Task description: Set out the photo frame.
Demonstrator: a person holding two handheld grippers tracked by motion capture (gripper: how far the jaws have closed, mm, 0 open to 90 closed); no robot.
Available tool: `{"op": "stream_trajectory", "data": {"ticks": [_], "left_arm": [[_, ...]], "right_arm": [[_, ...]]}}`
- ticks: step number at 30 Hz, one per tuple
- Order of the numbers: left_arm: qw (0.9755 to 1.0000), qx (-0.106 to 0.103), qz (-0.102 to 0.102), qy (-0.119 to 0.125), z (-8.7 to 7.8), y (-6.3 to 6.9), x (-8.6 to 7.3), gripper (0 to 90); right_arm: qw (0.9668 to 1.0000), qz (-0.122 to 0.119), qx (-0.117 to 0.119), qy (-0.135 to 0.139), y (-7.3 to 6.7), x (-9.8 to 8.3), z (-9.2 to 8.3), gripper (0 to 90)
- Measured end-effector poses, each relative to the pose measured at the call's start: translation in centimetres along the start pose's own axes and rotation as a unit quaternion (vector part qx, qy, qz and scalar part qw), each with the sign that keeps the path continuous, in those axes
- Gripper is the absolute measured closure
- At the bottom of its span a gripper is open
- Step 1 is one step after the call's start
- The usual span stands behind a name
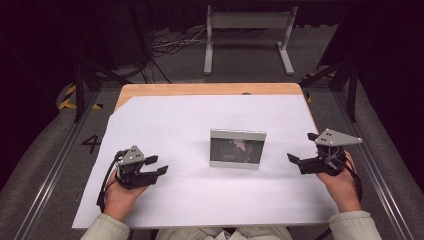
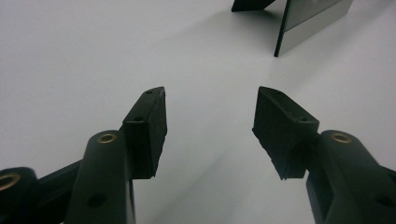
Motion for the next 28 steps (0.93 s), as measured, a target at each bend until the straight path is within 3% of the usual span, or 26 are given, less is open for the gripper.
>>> {"op": "stream_trajectory", "data": {"ticks": [10,18,28], "left_arm": [[1.0,0.005,0.001,-0.001,0.2,-0.2,-0.2,42.4],[1.0,0.003,-0.002,0.004,0.2,-0.3,-0.2,40.4],[0.9999,0.004,0.0,0.011,0.2,-0.4,-0.2,37.9]], "right_arm": [[0.9992,0.007,-0.02,0.034,-0.8,-1.7,0.1,2.0],[0.9996,0.019,-0.02,0.004,-0.5,-4.0,1.5,2.0],[0.9995,0.019,-0.02,0.014,-0.4,-4.0,1.3,2.0]]}}
Point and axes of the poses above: each handheld gripper's, and its own axes: z roughly forward along the jaws, x roughly out of its top, y roughly to its right, the point moved 3 cm from there along z, roughly forward along the jaws, and after that the axes turned 10 degrees about y, right-handed, at the moved point
